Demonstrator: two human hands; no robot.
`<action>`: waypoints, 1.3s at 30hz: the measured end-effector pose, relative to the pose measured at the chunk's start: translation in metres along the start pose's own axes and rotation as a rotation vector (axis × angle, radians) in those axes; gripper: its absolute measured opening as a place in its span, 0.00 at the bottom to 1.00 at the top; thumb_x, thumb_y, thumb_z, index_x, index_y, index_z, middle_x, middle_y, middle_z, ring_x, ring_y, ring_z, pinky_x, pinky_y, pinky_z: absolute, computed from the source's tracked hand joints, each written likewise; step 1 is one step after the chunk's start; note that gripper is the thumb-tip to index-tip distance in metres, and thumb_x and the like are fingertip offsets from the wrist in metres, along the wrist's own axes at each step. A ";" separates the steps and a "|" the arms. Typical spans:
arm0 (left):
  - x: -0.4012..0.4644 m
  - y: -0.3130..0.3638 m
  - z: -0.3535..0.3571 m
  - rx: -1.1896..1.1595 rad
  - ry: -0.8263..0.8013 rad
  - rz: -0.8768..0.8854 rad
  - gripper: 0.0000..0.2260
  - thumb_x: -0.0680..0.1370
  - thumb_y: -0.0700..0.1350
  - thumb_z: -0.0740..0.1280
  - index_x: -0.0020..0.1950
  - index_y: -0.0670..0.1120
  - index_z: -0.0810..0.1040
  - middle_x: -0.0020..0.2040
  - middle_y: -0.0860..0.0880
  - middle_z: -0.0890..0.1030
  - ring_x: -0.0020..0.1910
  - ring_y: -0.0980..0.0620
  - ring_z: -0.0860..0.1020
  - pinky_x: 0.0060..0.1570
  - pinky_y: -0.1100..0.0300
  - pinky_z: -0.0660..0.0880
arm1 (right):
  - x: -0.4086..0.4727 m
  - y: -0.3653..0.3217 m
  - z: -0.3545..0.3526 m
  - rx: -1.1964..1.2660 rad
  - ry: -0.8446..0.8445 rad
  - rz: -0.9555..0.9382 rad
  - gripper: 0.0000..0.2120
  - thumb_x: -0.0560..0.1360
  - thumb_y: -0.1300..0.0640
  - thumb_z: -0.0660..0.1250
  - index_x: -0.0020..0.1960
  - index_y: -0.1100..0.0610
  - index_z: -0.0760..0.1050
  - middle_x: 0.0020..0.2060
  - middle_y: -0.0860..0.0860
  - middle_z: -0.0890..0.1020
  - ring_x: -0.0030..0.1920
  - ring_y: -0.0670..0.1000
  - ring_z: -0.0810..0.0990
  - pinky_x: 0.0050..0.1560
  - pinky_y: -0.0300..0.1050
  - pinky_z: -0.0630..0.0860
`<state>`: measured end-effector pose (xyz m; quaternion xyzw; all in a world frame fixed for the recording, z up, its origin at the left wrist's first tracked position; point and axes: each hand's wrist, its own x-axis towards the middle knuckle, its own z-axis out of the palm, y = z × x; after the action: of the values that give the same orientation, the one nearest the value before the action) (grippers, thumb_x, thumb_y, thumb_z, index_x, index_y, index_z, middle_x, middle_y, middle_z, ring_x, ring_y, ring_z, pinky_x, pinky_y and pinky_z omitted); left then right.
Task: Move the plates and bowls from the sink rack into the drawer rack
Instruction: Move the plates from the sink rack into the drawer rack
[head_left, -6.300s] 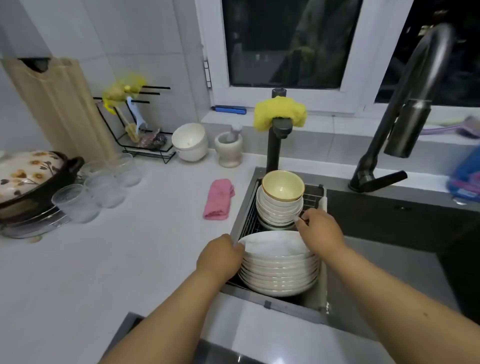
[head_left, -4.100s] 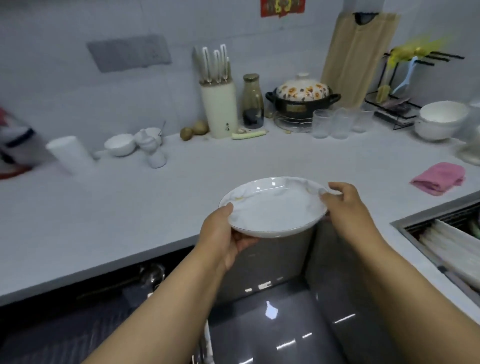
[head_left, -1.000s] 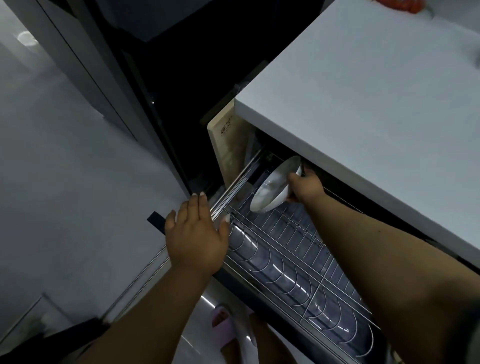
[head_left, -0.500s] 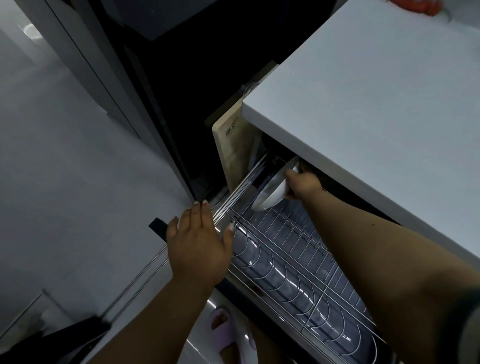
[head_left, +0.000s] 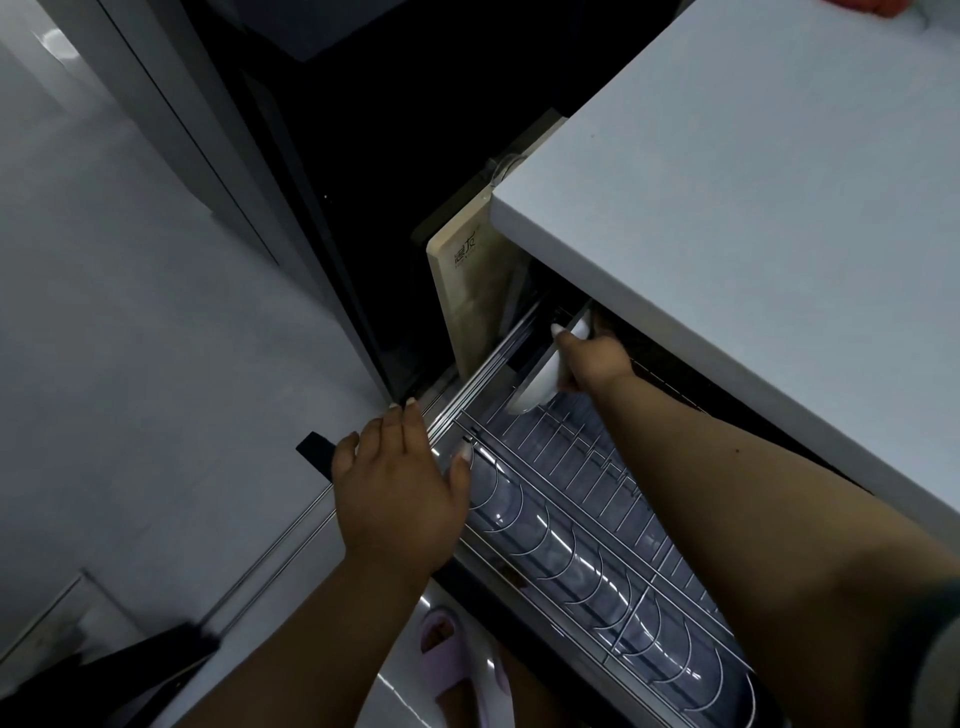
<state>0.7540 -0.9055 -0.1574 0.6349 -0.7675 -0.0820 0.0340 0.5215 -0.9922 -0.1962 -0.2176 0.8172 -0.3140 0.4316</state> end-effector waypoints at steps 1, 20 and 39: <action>0.000 0.000 0.000 -0.002 0.002 0.002 0.31 0.76 0.59 0.53 0.65 0.36 0.75 0.60 0.38 0.79 0.58 0.40 0.77 0.61 0.46 0.65 | 0.000 0.000 0.002 -0.017 0.006 -0.014 0.32 0.74 0.45 0.67 0.73 0.54 0.62 0.57 0.57 0.77 0.50 0.62 0.80 0.51 0.62 0.79; 0.001 -0.001 0.003 0.023 -0.006 -0.003 0.29 0.75 0.59 0.57 0.64 0.38 0.75 0.59 0.40 0.80 0.56 0.41 0.78 0.59 0.48 0.65 | 0.021 -0.003 0.014 -0.164 0.044 0.029 0.36 0.72 0.38 0.63 0.73 0.54 0.59 0.63 0.58 0.76 0.62 0.61 0.76 0.61 0.54 0.75; 0.005 0.000 0.005 0.031 -0.028 0.019 0.30 0.74 0.59 0.54 0.61 0.38 0.78 0.50 0.42 0.83 0.49 0.42 0.80 0.55 0.50 0.63 | -0.018 0.009 0.000 -0.224 0.043 -0.101 0.32 0.76 0.46 0.66 0.75 0.55 0.59 0.66 0.58 0.74 0.65 0.60 0.73 0.62 0.48 0.70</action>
<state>0.7527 -0.9102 -0.1623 0.6269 -0.7750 -0.0788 0.0143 0.5307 -0.9746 -0.1924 -0.2985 0.8441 -0.2468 0.3708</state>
